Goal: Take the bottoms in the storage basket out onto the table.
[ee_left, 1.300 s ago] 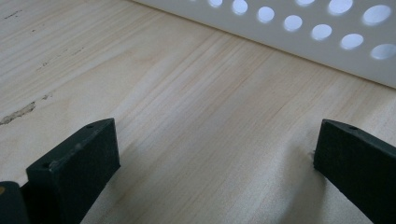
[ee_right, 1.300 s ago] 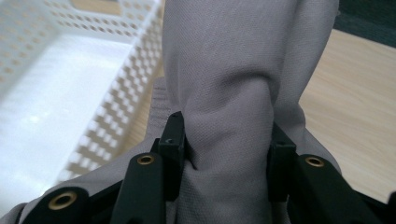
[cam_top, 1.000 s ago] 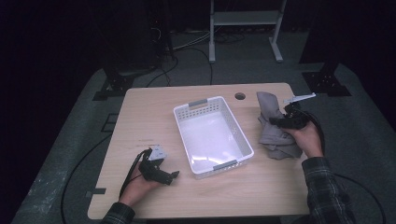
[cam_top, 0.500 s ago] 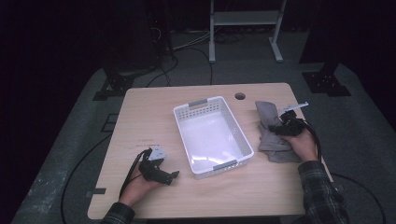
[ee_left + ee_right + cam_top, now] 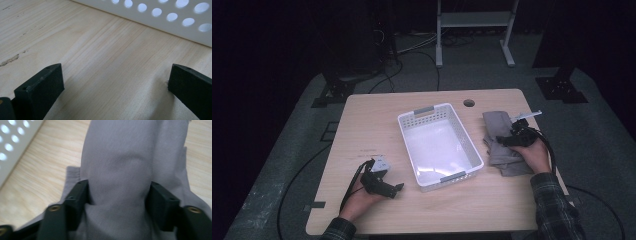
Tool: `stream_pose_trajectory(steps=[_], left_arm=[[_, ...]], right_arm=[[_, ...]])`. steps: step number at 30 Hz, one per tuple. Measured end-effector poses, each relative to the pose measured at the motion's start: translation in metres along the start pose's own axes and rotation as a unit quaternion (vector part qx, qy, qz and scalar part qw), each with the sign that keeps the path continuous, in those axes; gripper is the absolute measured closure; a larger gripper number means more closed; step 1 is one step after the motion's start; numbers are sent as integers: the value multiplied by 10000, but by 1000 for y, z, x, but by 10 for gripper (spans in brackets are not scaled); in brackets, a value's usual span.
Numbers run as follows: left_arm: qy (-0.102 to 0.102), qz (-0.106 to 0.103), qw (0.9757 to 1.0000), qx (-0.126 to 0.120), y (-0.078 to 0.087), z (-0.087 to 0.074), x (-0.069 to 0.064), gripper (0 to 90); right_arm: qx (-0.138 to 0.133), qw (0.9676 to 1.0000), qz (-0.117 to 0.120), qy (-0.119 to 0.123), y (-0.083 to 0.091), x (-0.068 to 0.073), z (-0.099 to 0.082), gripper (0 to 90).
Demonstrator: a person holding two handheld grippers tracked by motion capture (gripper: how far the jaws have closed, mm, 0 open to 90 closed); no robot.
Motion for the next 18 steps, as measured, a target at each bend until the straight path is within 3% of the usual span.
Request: stream_pose_trajectory(steps=[4,12,18], left_arm=[[0,-4,10000,7,0,0,0,0],[-4,-7,10000,14,0,0,0,0],[-5,-10,10000,13,0,0,0,0]], right_arm=[[-89,9998,-192,39,9,3,5,205],[-410,9990,45,-179,35,8,9,96],[-428,9988,195,-140,44,18,2,0]])
Point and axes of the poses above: each handheld gripper's, and its own axes: y roughly backward along the jaws, z roughly out of its top, x roughly to its left, the point moved 8 cm from there along -y, roughly forward along the jaws, and after that the axes turned 13 degrees about -y, right-handed, at the moved point
